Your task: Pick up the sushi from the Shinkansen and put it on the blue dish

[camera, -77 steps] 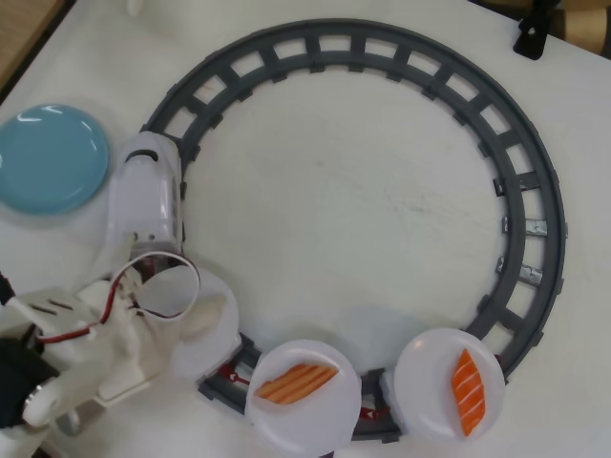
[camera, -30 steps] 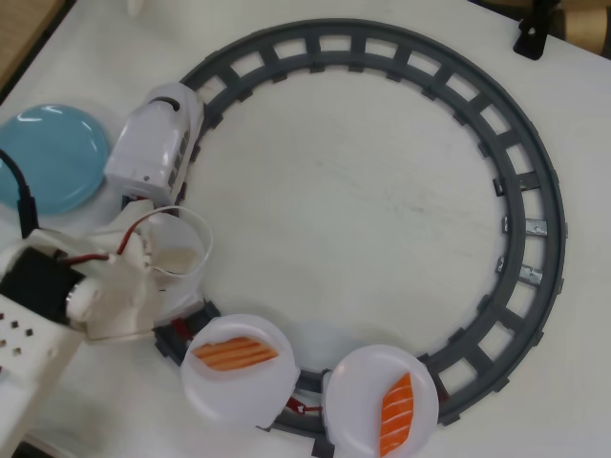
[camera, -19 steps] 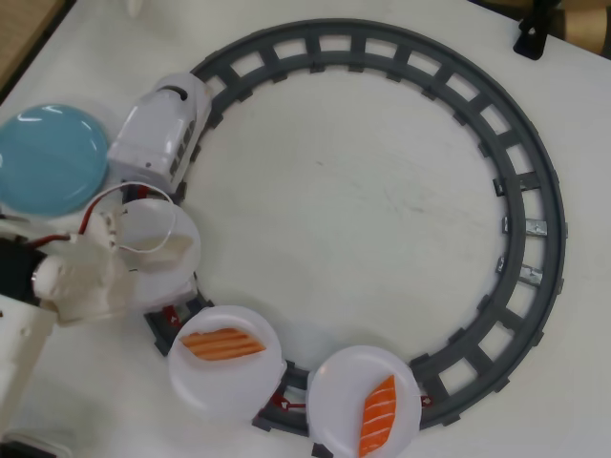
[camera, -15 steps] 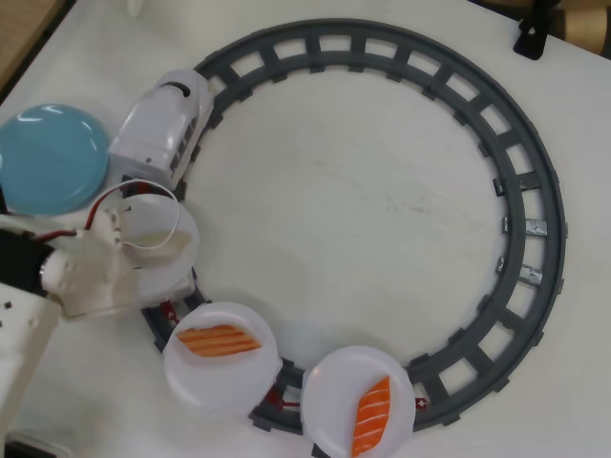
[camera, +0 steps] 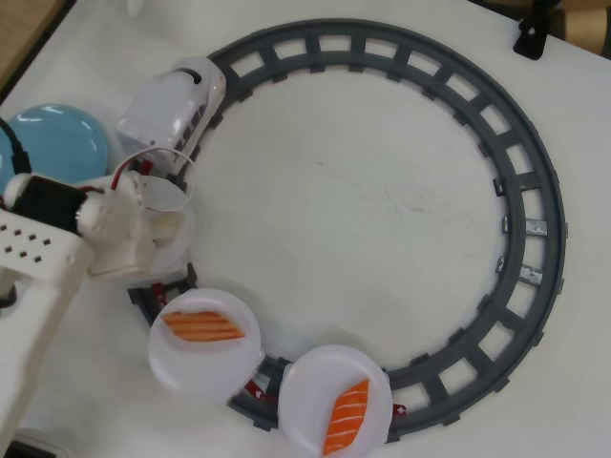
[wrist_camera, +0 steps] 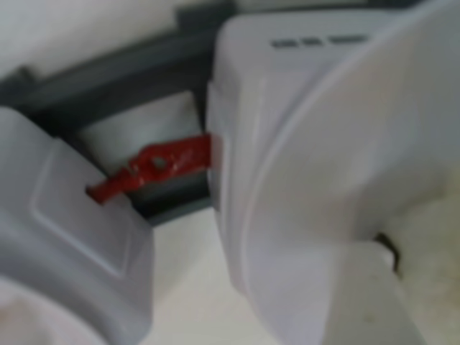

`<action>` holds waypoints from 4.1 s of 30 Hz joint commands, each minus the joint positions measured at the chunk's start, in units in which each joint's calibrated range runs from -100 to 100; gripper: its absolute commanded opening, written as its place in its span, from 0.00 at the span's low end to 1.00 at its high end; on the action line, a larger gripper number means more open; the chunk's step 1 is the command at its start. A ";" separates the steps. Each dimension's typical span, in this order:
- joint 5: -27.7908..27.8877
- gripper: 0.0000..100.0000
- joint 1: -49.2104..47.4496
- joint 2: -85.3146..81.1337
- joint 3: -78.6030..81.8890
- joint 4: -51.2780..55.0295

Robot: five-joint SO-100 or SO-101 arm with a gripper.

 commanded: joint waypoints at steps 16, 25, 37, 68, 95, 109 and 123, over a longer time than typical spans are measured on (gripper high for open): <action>-0.38 0.08 0.28 0.81 -4.27 0.37; -1.80 0.03 -3.50 0.15 -11.75 3.34; -6.40 0.03 -23.22 3.30 -20.77 6.06; -7.65 0.11 -28.15 24.70 -21.04 -14.15; -7.71 0.20 -26.39 11.26 -40.25 6.65; -13.46 0.03 -24.28 -26.65 -10.58 11.58; -13.83 0.03 -24.28 -78.91 52.72 -5.75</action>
